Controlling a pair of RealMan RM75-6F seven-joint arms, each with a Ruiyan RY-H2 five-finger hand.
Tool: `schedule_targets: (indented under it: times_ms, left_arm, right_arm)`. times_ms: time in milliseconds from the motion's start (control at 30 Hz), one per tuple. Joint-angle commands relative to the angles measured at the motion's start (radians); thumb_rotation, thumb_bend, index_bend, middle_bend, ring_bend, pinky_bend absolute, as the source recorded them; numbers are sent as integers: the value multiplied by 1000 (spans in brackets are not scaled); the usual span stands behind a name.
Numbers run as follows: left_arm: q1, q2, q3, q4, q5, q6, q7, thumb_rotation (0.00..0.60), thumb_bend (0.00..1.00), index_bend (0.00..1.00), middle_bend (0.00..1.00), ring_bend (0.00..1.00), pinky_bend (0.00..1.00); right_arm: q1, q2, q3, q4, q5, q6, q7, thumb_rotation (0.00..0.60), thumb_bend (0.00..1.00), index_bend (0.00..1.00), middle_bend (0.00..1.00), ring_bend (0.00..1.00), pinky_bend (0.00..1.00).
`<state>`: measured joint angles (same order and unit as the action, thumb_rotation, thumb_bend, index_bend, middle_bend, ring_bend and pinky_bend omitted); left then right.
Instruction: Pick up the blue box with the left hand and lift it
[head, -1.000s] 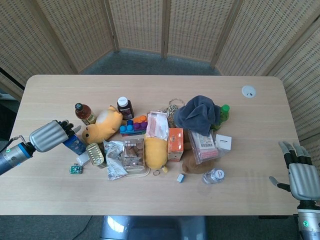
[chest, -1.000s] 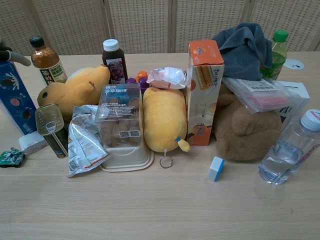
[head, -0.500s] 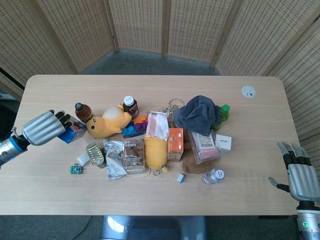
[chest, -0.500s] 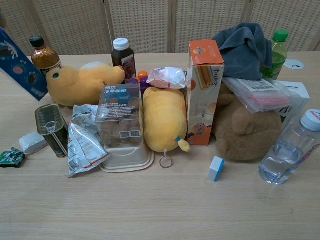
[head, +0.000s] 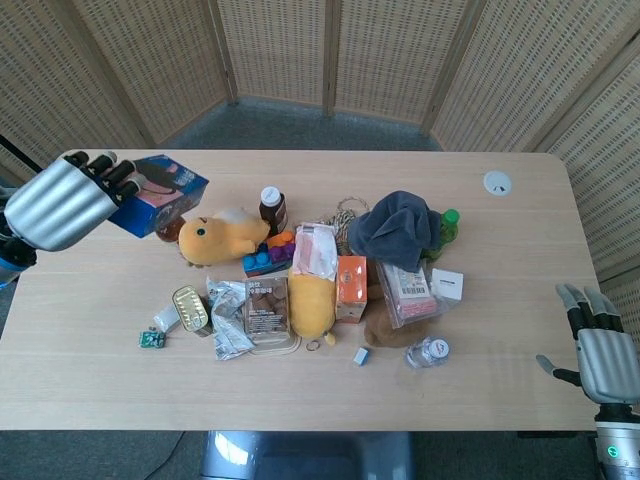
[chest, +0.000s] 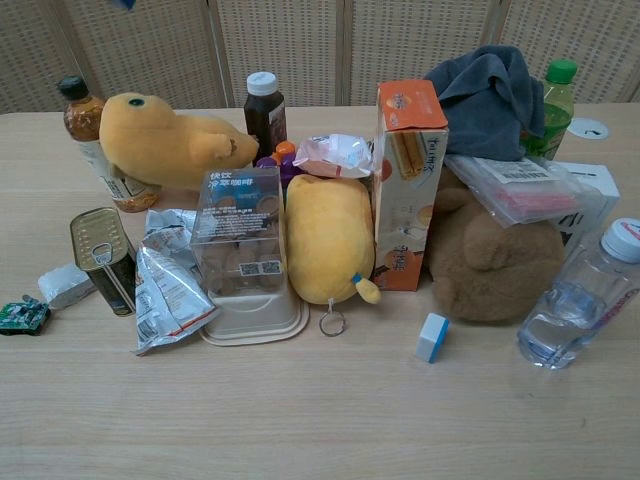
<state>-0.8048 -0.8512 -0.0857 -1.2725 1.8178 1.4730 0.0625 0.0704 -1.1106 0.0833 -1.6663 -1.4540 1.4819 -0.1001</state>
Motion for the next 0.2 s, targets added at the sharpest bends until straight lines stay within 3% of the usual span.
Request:
schedule_targets:
  times_ms: [33, 200]
  left_arm:
    - [-20, 64, -43, -69, -20, -19, 29, 600, 0, 750, 957, 876, 945]
    - [-19, 102, -64, -114, -20, -32, 41, 600, 0, 750, 956, 876, 944]
  right_arm:
    - [0, 1, 0, -1, -1, -1, 3, 599, 0, 0, 0, 0, 0]
    - [0, 4, -2, -5, -4, -2, 5, 600, 0, 0, 0, 0, 0]
